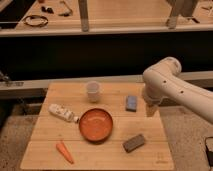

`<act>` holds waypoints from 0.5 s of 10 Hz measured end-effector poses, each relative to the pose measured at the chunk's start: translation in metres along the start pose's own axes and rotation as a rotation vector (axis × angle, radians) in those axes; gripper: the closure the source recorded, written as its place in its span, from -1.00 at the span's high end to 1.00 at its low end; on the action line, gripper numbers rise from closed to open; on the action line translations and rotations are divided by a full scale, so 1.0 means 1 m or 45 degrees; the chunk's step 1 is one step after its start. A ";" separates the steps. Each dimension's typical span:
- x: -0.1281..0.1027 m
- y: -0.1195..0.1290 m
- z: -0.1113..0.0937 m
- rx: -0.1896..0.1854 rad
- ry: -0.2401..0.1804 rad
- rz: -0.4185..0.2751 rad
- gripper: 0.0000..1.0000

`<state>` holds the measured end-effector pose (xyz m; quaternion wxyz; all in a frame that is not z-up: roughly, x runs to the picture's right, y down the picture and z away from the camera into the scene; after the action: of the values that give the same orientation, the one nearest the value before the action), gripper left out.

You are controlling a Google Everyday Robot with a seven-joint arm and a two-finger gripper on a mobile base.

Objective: Pick up the ceramic cup

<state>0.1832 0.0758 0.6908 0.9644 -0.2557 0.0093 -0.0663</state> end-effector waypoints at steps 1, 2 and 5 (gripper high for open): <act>-0.009 -0.004 -0.001 0.007 0.002 -0.017 0.29; -0.011 -0.005 -0.001 0.010 0.004 -0.026 0.29; -0.022 -0.019 -0.002 0.039 0.001 -0.074 0.29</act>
<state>0.1588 0.0616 0.6975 0.9660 -0.2409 0.0013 -0.0943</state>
